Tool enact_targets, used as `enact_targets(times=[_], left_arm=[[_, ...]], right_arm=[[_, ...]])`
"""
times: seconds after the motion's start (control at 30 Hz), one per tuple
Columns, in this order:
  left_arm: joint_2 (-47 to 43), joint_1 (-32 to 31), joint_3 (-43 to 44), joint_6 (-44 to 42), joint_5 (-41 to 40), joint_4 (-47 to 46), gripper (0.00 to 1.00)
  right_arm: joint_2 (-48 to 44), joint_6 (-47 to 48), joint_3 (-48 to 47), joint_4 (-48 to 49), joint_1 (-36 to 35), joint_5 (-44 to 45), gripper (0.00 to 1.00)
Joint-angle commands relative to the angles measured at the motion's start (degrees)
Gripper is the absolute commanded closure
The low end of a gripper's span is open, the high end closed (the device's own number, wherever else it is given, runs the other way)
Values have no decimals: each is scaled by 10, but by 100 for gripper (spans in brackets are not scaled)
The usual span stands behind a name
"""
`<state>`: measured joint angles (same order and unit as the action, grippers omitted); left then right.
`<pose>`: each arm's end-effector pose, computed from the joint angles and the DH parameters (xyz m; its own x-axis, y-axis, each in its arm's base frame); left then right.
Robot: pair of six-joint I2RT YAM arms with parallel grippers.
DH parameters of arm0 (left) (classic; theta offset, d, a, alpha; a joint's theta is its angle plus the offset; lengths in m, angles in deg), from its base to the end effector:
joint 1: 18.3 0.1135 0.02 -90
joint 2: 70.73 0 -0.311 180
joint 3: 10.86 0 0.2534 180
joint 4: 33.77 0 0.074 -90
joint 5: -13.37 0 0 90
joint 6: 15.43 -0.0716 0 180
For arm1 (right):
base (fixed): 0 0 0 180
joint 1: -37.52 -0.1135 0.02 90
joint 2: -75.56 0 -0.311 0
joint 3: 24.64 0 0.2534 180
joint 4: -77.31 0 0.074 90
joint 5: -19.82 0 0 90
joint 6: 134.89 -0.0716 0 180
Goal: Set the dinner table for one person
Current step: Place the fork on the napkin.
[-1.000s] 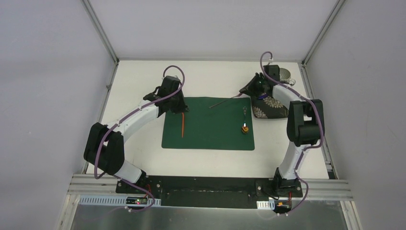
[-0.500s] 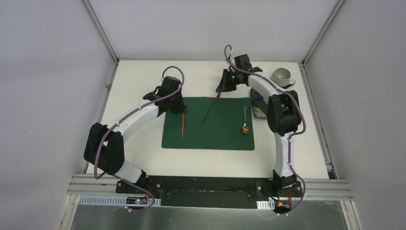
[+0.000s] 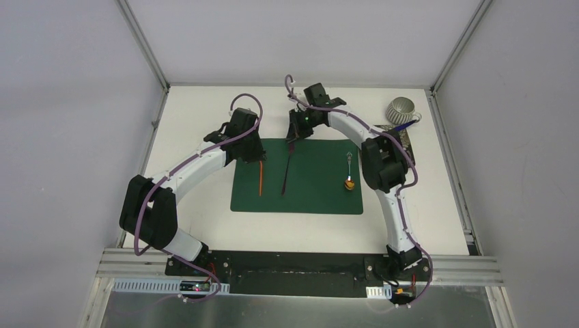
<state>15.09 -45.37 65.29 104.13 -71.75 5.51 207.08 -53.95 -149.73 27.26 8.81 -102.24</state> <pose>0.3023 -0.1613 0.2715 -0.8324 -0.1266 -0.5396 0.1064 0.9189 -0.3798 0.4662 0.2987 0.2057 -0.8267 -0.3006 -0.4757 -0.5408 0.6580 0.5240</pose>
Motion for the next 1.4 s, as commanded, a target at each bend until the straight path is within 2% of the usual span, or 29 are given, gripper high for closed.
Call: enact_targets(times=[0.0, 0.47, 0.63, 1.37], left_arm=[[-16, -5, 16, -2, -19, 3, 100], [-26, -5, 13, -6, -30, 11, 100], [-30, -4, 14, -11, -34, 16, 100], [-25, -4, 20, -17, -34, 19, 100]], right_arm=[[22, 8, -48, 15, -29, -37, 100], [79, -70, -94, 89, -82, -45, 100], [97, -77, -116, 86, -85, -44, 100], [121, -95, -106, 114, -86, -57, 100]])
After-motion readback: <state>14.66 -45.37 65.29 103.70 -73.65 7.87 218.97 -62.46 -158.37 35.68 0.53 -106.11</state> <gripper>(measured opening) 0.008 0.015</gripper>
